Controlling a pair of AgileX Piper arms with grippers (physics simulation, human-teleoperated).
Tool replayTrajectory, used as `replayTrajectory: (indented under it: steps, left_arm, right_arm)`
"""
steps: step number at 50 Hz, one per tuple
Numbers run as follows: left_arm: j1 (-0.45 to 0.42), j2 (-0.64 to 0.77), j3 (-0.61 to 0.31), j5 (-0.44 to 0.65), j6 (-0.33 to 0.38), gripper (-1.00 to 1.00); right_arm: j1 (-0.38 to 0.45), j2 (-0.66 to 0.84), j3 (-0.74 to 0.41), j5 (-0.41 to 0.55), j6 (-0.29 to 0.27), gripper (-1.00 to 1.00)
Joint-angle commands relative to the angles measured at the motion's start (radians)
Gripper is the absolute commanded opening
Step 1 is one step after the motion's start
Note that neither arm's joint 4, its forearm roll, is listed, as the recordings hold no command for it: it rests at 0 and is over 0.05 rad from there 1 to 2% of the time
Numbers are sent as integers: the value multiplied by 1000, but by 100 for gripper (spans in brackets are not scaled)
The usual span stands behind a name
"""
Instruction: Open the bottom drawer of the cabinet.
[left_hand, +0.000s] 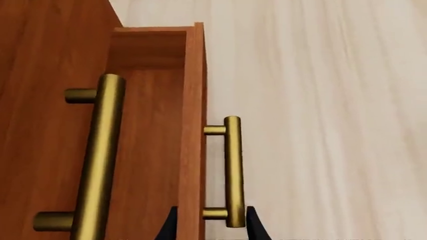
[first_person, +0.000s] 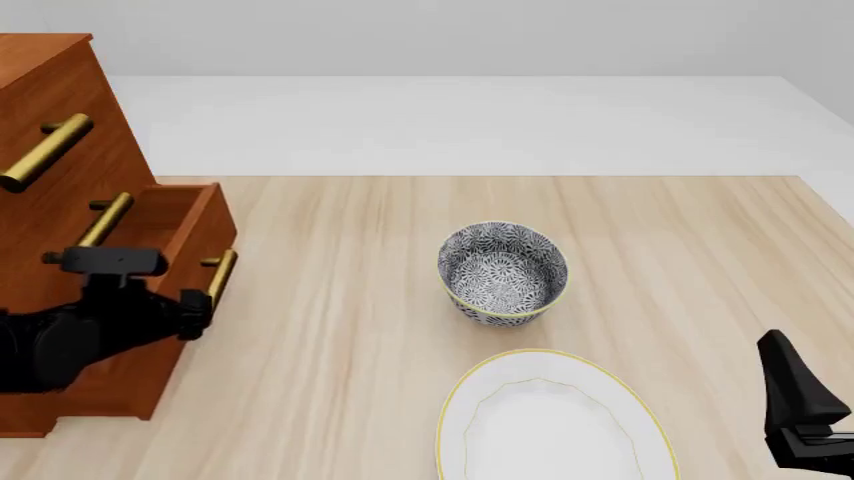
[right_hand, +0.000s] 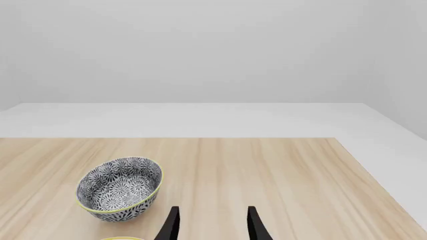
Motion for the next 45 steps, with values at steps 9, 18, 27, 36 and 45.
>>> replayTrajectory:
  steps: [9, 18, 27, 36, 45]
  left_arm:
    - [-84, 138, -24, 112, 9, 100]
    - [-118, 149, -21, 132, -12, 100]
    - [-156, 199, -12, 112, -32, 100]
    - [-209, 242, -20, 105, -49, 100]
    - [-234, 286, -16, 97, -52, 100]
  right_arm:
    - [0, 0, 0, 0, 0, 100]
    - [0, 0, 0, 0, 0, 100]
    - [0, 0, 0, 0, 0, 100]
    - [0, 0, 0, 0, 0, 100]
    - [0, 0, 0, 0, 0, 100]
